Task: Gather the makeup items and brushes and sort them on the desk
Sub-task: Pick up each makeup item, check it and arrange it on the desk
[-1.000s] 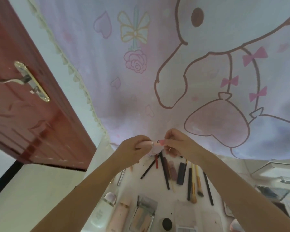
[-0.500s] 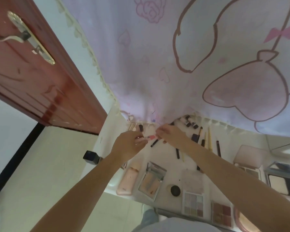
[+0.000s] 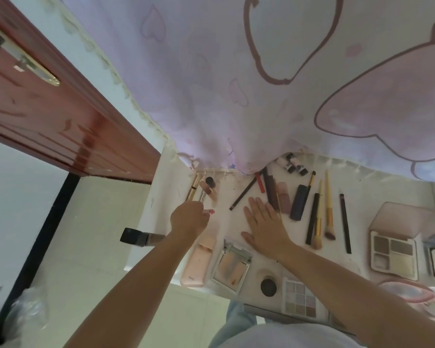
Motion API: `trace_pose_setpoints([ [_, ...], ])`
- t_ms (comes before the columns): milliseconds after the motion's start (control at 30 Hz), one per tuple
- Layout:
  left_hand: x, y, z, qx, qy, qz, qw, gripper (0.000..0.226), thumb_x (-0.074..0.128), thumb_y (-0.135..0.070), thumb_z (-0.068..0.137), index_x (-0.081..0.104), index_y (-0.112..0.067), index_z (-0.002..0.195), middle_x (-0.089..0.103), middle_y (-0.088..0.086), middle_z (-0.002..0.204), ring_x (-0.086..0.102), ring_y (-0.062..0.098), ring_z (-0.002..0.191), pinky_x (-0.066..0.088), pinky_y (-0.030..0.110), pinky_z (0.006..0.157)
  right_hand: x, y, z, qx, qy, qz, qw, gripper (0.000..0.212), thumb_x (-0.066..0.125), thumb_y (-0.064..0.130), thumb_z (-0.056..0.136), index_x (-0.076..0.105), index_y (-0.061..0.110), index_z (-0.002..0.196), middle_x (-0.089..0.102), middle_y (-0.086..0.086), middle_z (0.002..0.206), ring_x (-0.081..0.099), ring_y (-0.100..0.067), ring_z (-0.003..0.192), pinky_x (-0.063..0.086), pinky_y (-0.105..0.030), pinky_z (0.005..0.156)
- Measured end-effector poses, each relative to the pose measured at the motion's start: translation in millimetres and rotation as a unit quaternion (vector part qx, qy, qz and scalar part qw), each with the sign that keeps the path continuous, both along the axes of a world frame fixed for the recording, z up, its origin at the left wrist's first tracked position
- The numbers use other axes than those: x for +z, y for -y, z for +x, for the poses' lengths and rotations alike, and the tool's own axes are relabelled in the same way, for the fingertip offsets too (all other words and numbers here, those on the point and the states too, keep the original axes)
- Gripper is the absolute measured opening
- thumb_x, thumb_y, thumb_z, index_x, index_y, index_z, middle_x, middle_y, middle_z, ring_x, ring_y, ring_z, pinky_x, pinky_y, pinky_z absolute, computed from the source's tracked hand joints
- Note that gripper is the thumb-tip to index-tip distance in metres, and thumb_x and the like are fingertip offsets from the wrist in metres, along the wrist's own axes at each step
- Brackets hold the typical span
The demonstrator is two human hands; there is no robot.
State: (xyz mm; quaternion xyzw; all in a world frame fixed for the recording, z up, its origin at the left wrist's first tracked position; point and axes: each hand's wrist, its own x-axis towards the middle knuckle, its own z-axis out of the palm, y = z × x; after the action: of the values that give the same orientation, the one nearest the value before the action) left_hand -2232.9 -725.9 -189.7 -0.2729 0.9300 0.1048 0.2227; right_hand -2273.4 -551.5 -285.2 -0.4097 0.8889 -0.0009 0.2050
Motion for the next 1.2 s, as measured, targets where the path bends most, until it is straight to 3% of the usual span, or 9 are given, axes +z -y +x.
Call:
trace_pose_setpoints([
  [200,-7.9,-2.1,-15.4,-0.009,0.043,-0.045,0.998,0.034,0.040,-0.031,0.095,0.063,-0.006,0.098,0.062,0.005,0.098,0.060,0.022,0.097,0.039,0.024,0.068,4.1,-3.2,-2.8,-0.017,0.023,0.028,0.999,0.064,0.028,0.046,0.079,0.063,0.005,0.113,0.060,-0.017,0.123,0.058,-0.031,0.114,0.002,-0.036,0.110],
  [567,-10.0,1.5,-27.1,-0.032,0.068,-0.096,0.993,0.029,0.046,-0.033,0.093,0.062,-0.011,0.102,0.063,0.002,0.106,0.059,0.019,0.102,0.039,0.023,0.067,2.5,-3.8,-4.0,-0.012,0.000,0.017,1.000,0.063,0.029,0.046,0.079,0.063,0.006,0.115,0.060,-0.016,0.123,0.058,-0.030,0.113,0.000,-0.036,0.111],
  [700,-7.2,3.5,-22.2,-0.039,0.045,-0.086,0.995,0.030,0.046,-0.033,0.092,0.062,-0.012,0.106,0.062,0.002,0.109,0.058,0.018,0.103,0.038,0.024,0.066,0.8,-1.9,-3.0,0.004,-0.035,0.009,0.999,0.064,0.022,0.047,0.086,0.063,0.007,0.114,0.060,-0.016,0.123,0.058,-0.030,0.114,0.002,-0.036,0.110],
  [833,-3.4,4.7,-15.3,-0.048,0.008,-0.059,0.997,0.030,0.050,-0.034,0.090,0.059,-0.015,0.112,0.060,-0.001,0.113,0.056,0.016,0.107,0.040,0.023,0.069,3.6,-1.1,-2.1,-0.013,-0.023,0.015,1.000,0.065,0.028,0.046,0.077,0.065,0.005,0.111,0.061,-0.017,0.122,0.058,-0.030,0.114,0.001,-0.036,0.111],
  [933,-1.6,7.3,-10.3,-0.026,-0.021,-0.039,0.999,0.029,0.052,-0.029,0.088,0.059,-0.020,0.115,0.058,0.000,0.115,0.056,0.017,0.105,0.042,0.023,0.072,10.7,0.5,-6.4,-0.011,-0.016,-0.026,0.999,0.065,0.020,0.042,0.087,0.038,0.002,0.136,0.028,-0.020,0.148,0.019,-0.030,0.140,-0.010,-0.035,0.115],
  [967,-1.1,7.5,-9.4,-0.021,-0.028,-0.036,0.999,0.029,0.053,-0.027,0.088,0.059,-0.021,0.115,0.056,0.001,0.116,0.056,0.017,0.104,0.043,0.024,0.073,14.4,0.5,-8.9,-0.001,0.009,-0.026,1.000,0.060,0.022,0.038,0.093,0.028,0.003,0.141,0.017,-0.018,0.152,0.009,-0.029,0.143,-0.007,-0.035,0.116],
  [1000,-0.8,6.9,-8.6,-0.016,-0.034,-0.032,0.999,0.030,0.053,-0.026,0.087,0.059,-0.021,0.116,0.055,0.002,0.116,0.056,0.018,0.104,0.044,0.025,0.074,20.4,2.1,-11.3,-0.018,0.042,-0.054,0.998,0.055,0.024,0.034,0.095,0.029,0.001,0.139,0.020,-0.018,0.151,0.014,-0.030,0.142,0.003,-0.036,0.117],
  [1067,2.1,3.4,-6.2,-0.006,-0.056,-0.021,0.998,0.032,0.054,-0.023,0.087,0.057,-0.019,0.119,0.053,0.004,0.117,0.054,0.019,0.107,0.046,0.026,0.078,33.1,6.1,-19.8,-0.068,0.019,-0.133,0.989,0.047,0.027,0.031,0.094,0.047,-0.001,0.122,0.046,-0.017,0.131,0.042,-0.032,0.123,0.031,-0.037,0.106],
  [1200,8.3,-0.5,0.3,-0.009,-0.114,-0.023,0.993,0.036,0.054,-0.019,0.087,0.052,-0.015,0.123,0.051,0.005,0.119,0.048,0.020,0.113,0.045,0.026,0.085,49.3,19.2,-50.1,-0.168,-0.062,-0.080,0.981,0.037,0.033,0.030,0.096,0.043,0.004,0.120,0.049,-0.011,0.119,0.047,-0.025,0.107,0.037,-0.032,0.090],
])
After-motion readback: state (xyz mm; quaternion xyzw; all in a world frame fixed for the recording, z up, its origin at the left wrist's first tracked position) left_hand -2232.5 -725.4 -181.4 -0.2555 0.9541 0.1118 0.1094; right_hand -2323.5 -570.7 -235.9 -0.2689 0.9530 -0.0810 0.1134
